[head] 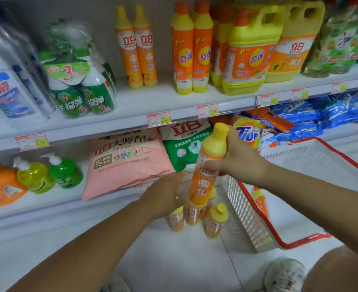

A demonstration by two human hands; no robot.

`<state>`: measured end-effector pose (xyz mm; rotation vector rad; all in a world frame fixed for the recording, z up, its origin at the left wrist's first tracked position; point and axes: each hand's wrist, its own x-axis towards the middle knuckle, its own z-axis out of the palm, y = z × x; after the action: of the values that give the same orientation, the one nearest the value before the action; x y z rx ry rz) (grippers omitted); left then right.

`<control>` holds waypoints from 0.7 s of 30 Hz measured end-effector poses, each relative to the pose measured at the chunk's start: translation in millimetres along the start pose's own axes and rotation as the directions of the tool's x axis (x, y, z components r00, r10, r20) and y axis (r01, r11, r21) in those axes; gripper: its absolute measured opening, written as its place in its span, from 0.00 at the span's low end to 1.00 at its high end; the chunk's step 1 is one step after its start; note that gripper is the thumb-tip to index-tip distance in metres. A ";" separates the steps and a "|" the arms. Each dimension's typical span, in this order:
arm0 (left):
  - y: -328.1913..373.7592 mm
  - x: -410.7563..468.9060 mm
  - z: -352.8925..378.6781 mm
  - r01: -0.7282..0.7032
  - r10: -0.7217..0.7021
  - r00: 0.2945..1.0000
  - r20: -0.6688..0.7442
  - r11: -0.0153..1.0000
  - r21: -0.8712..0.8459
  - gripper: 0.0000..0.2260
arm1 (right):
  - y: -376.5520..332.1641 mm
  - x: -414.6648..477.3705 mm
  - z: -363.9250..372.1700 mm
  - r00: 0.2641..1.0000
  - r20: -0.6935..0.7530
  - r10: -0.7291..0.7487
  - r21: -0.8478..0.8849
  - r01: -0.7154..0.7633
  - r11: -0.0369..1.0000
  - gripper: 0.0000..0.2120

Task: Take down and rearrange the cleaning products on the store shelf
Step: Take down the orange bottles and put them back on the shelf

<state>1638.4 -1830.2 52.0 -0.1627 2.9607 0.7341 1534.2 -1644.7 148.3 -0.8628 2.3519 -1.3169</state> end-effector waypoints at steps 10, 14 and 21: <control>-67.8 -13.2 95.2 0.016 -0.003 0.999 -0.051 0.968 0.249 0.27 | 117.6 -30.9 114.0 0.980 0.000 0.197 0.045 -0.197 0.979 0.25; -78.8 -10.4 106.0 -0.029 0.060 0.992 -0.115 0.967 0.254 0.27 | 151.7 -35.6 156.4 0.976 -0.054 0.213 0.023 -0.212 0.977 0.20; -89.2 -11.2 120.7 0.015 -0.003 0.995 -0.098 0.992 0.124 0.33 | 174.1 -39.9 176.1 0.968 -0.087 0.237 -0.033 -0.241 0.970 0.27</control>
<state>1667.6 -1850.9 -94.2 -0.2084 3.0846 0.5527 1597.3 -1666.9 -93.5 -0.5234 2.4646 -1.2272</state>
